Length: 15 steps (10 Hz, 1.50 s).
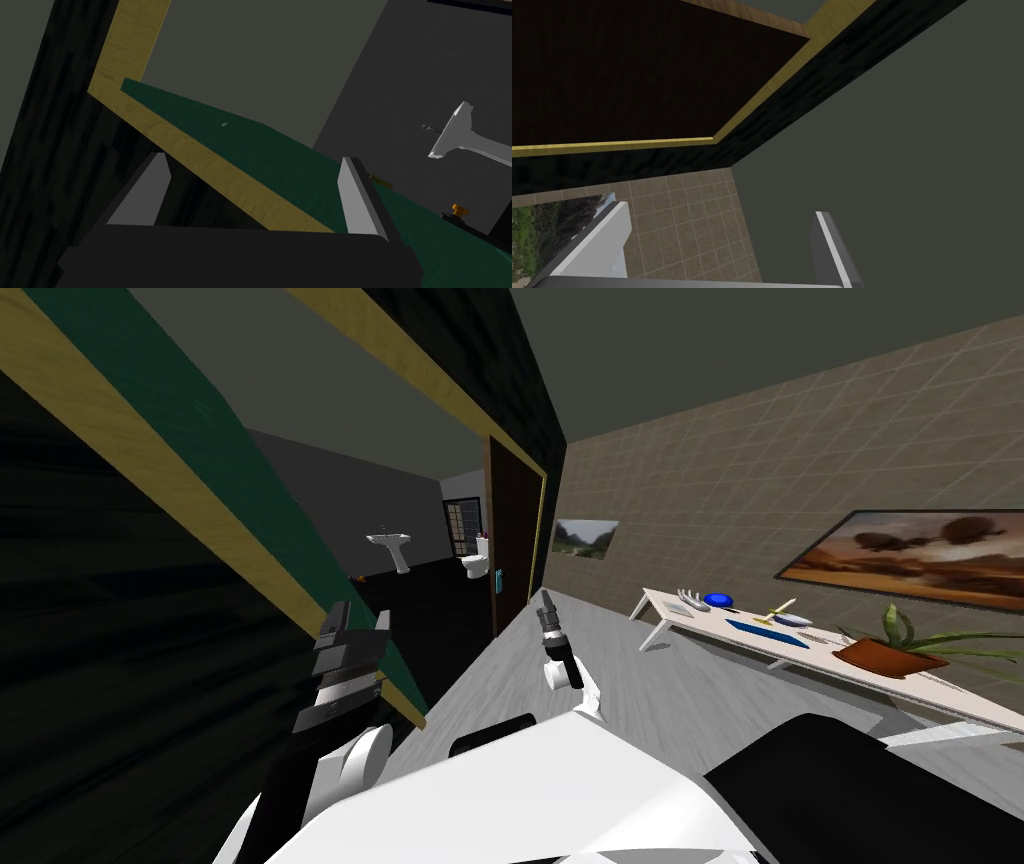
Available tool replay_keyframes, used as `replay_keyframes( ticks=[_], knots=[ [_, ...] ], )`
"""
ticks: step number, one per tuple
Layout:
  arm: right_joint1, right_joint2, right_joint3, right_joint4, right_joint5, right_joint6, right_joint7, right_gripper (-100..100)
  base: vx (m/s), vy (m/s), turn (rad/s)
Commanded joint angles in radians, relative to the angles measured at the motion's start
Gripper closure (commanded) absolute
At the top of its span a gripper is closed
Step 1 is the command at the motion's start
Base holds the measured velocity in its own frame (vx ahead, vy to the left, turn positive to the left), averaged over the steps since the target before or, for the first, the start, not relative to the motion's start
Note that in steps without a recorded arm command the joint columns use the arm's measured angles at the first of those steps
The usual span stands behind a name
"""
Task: Push the door open
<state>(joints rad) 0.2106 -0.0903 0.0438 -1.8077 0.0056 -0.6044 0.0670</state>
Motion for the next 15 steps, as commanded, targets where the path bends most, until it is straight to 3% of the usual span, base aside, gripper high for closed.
replay_keyframes(
  ticks=[1, 5, 6, 15],
  knots=[
    [-0.023, -0.002, 0.005, 0.032, -0.004, 0.01, -0.004, -100, 0.085, -0.111, 0.102],
    [-0.089, -0.005, 0.015, 0.141, -0.013, 0.016, -0.013, -100, 0.089, -0.102, 0.094],
    [-0.089, -0.005, 0.015, 0.141, -0.013, 0.016, -0.013, -100, 0.05, -0.076, 0.035],
    [-0.245, -0.007, 0.04, 0.394, -0.036, 0.03, -0.036, -100, 0.063, -0.106, 0.099]
  ],
)
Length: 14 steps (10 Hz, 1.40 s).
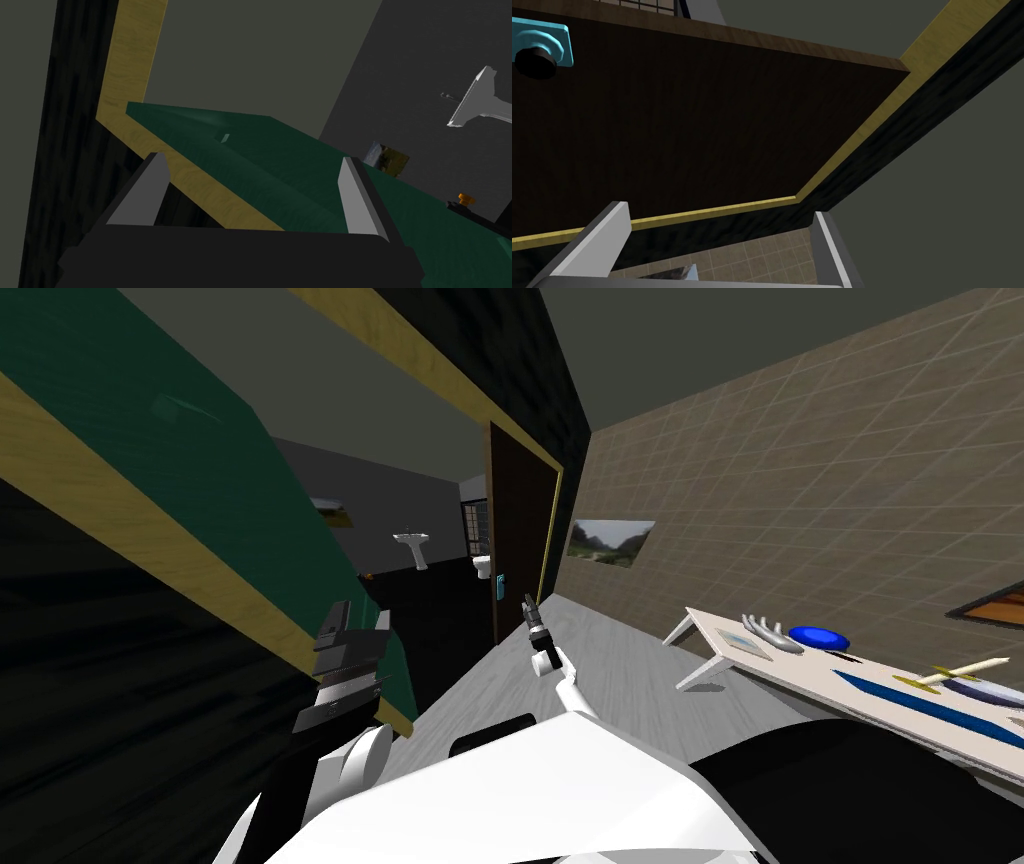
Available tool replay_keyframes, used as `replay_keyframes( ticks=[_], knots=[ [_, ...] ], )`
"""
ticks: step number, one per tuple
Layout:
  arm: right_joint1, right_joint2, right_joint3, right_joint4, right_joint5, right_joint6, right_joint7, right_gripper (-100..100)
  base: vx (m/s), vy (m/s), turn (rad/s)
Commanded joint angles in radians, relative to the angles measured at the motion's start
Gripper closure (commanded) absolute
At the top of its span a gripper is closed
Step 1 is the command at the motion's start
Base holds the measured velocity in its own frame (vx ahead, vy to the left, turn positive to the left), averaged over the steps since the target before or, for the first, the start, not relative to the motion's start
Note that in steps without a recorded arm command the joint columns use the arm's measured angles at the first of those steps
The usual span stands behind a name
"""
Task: Push the door open
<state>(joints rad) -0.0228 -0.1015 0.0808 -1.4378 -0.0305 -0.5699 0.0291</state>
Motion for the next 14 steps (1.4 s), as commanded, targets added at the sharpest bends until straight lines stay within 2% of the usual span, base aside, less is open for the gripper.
replay_keyframes(
  ticks=[1, 6, 7, 14],
  knots=[
    [-0.012, 0.004, 0.003, 0.029, 0.0, -0.005, 0.002, -100, 0.048, -0.083, 0.033],
    [-0.1, 0.008, 0.017, 0.171, -0.013, 0.003, -0.011, -100, 0.056, -0.106, 0.093],
    [-0.1, 0.008, 0.017, 0.174, -0.013, 0.003, -0.011, -100, 0.042, -0.085, 0.044],
    [-0.219, 0.017, 0.036, 0.37, -0.031, 0.014, -0.029, -100, 0.049, -0.109, 0.095]
  ],
)
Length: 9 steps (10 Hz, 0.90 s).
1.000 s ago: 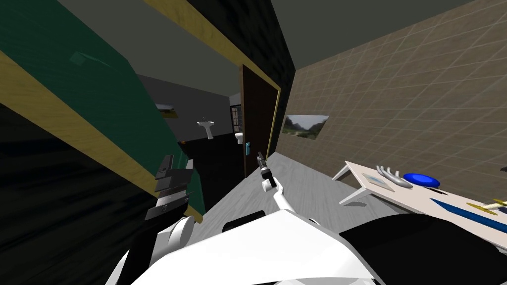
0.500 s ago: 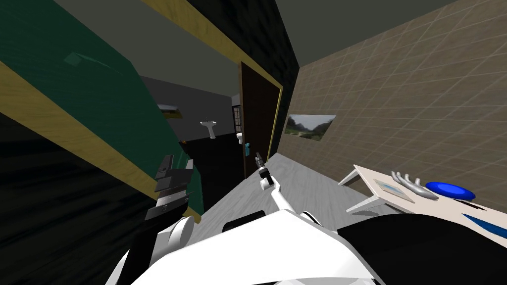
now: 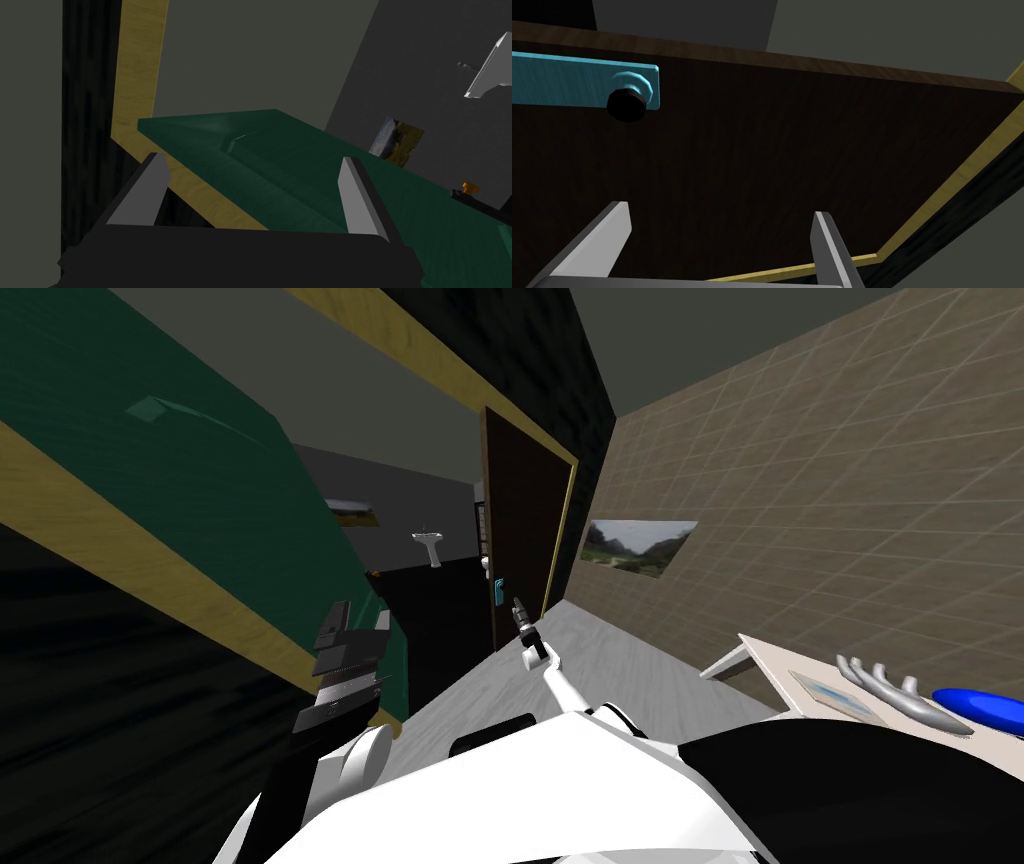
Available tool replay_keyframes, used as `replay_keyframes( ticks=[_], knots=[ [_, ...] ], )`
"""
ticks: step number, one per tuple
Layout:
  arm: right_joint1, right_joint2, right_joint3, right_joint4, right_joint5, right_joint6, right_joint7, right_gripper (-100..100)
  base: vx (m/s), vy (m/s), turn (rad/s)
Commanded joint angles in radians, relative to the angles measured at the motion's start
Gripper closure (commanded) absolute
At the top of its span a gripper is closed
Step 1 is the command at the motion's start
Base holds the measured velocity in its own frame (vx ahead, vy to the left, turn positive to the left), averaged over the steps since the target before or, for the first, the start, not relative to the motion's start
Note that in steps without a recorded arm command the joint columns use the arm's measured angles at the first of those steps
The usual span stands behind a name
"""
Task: Push the door open
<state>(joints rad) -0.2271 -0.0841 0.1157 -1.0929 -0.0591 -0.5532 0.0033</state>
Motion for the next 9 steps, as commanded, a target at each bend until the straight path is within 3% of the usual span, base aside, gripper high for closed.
replay_keyframes(
  ticks=[1, 2, 9],
  knots=[
    [-0.03, 0.002, 0.004, 0.05, -0.004, -0.002, -0.005, -100, 0.058, -0.126, 0.108],
    [-0.03, 0.002, 0.004, 0.052, -0.004, -0.002, -0.005, -100, 0.051, -0.086, 0.03],
    [-0.138, 0.018, 0.021, 0.229, -0.02, 0.008, -0.021, -100, 0.046, -0.108, 0.087]
  ],
)
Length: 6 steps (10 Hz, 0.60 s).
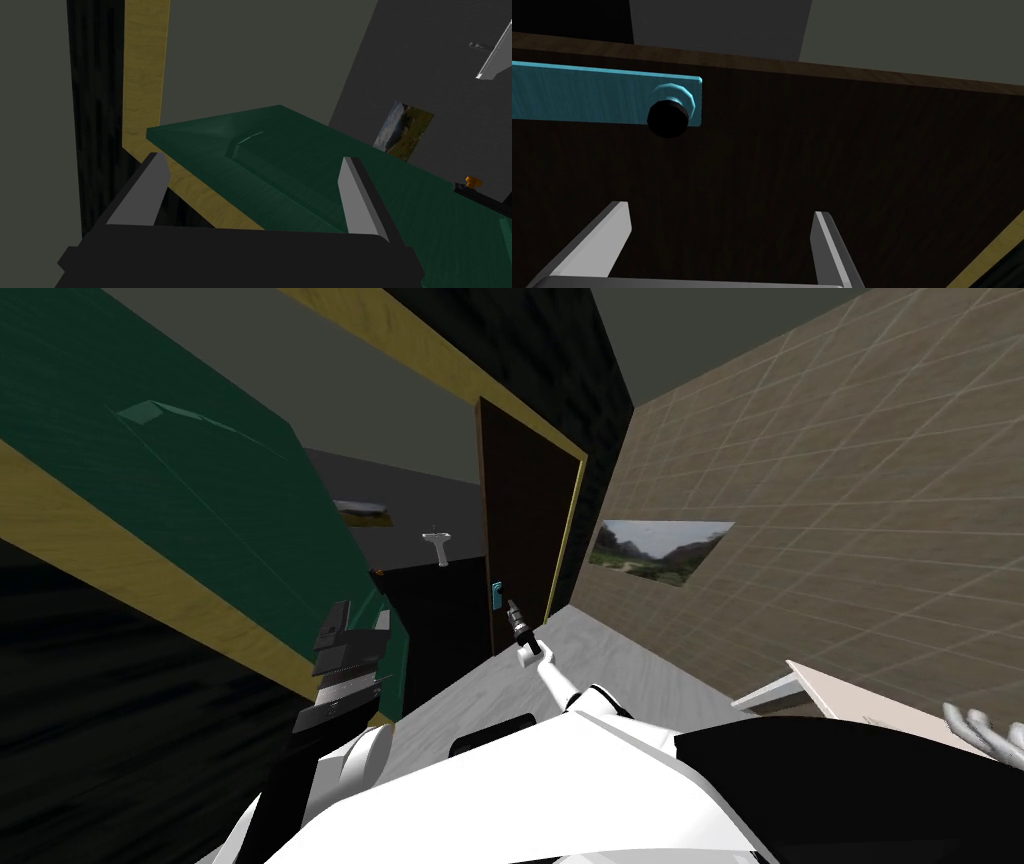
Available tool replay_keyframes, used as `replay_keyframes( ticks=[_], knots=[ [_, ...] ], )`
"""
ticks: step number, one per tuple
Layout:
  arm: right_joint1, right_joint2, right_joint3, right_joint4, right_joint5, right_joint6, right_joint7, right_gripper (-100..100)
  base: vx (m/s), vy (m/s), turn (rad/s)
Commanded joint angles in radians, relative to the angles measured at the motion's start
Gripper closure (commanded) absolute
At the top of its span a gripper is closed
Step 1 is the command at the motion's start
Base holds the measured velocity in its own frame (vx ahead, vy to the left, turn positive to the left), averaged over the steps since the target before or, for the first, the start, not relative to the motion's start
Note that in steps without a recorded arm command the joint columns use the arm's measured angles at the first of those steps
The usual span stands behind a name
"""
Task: Push the door open
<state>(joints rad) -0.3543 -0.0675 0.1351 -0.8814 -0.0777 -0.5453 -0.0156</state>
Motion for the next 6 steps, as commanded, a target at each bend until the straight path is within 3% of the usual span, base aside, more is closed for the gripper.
replay_keyframes(
  ticks=[1, 4, 5, 6],
  knots=[
    [-0.025, 0.004, 0.004, 0.041, -0.004, 0.001, -0.004, -100, 0.049, -0.111, 0.078],
    [-0.09, 0.018, 0.014, 0.148, -0.013, 0.007, -0.013, -100, 0.061, -0.147, 0.121],
    [-0.09, 0.018, 0.014, 0.148, -0.013, 0.007, -0.013, -100, 0.062, -0.144, 0.051],
    [-0.114, 0.024, 0.018, 0.188, -0.017, 0.009, -0.017, -100, 0.052, -0.123, 0.066]
  ],
)
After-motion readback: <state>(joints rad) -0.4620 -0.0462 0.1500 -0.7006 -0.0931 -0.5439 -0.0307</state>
